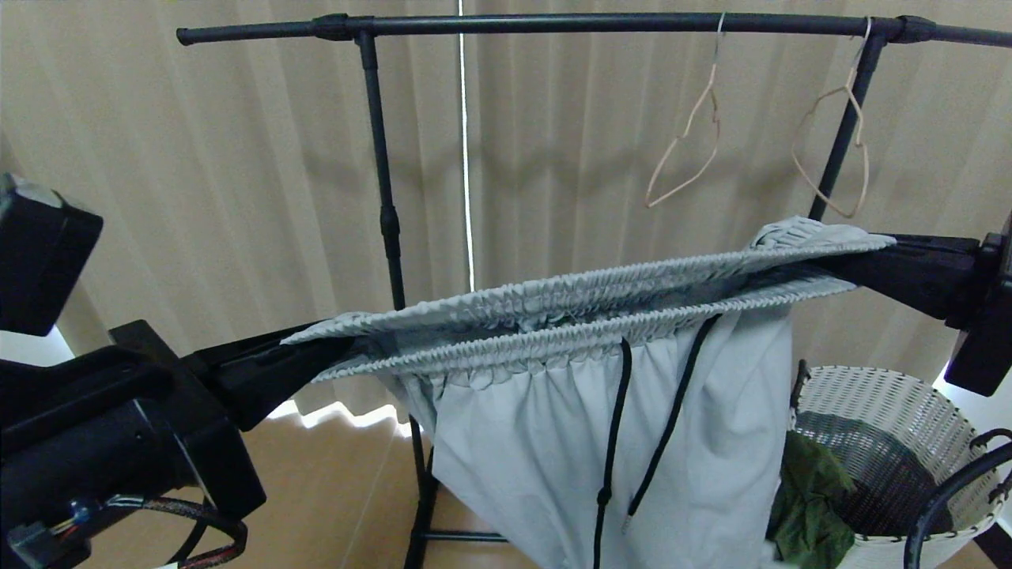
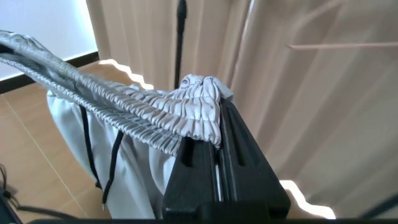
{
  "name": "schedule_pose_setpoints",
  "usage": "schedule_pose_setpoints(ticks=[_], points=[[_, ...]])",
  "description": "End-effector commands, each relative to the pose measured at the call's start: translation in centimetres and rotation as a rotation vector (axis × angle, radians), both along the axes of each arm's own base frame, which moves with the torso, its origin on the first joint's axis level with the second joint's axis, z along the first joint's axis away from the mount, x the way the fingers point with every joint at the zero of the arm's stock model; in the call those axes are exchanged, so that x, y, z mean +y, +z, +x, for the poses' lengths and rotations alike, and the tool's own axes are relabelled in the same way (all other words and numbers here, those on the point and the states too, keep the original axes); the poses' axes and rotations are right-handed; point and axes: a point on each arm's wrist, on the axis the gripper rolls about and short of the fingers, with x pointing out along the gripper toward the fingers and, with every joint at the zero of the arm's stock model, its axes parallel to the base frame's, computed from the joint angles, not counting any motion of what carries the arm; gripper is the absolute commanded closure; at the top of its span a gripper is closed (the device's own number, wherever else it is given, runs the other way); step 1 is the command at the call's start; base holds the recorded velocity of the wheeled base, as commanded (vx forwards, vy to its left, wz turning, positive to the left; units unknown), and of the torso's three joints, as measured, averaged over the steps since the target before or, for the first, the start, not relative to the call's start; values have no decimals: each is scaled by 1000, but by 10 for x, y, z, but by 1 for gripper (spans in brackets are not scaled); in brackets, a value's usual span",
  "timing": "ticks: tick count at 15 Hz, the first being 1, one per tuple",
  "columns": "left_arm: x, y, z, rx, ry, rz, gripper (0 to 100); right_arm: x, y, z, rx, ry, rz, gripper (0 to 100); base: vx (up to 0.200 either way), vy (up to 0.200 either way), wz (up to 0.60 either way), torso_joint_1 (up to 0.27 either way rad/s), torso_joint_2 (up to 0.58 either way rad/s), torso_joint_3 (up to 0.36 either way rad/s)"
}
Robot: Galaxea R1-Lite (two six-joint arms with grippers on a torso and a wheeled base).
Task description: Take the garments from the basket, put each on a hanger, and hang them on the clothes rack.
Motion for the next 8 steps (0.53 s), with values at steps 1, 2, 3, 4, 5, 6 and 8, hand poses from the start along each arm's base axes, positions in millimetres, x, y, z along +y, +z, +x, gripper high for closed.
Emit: schedule_pose_setpoints(ticks=[1, 2, 3, 4, 5, 6, 8], points=[[0, -1, 3, 1, 11, 11, 100, 0, 1, 0, -3, 0, 2, 100, 0, 0, 0, 0, 0, 0], [1, -1, 4, -4, 22, 24, 100, 0, 1, 0, -4, 0, 2, 100, 0, 0, 0, 0, 0, 0], [3, -2, 7, -9, 38, 43, 100, 0, 2, 0, -5, 0, 3, 100, 0, 0, 0, 0, 0, 0], [2, -2, 13, -9, 58, 58, 100, 0, 1, 0, -4, 0, 2, 100, 0, 0, 0, 0, 0, 0], [1, -1, 18, -9, 72, 61, 100, 0, 1, -1, -6, -1, 3, 100, 0, 0, 0, 0, 0, 0], [-3, 2, 23, -7, 75, 61, 100, -1, 1, -1, -3, -4, 3, 100, 0, 0, 0, 0, 0, 0], [-12, 8, 40, -4, 98, 63, 100, -3, -1, 1, 1, -24, -2, 100, 0, 0, 0, 0, 0, 0]])
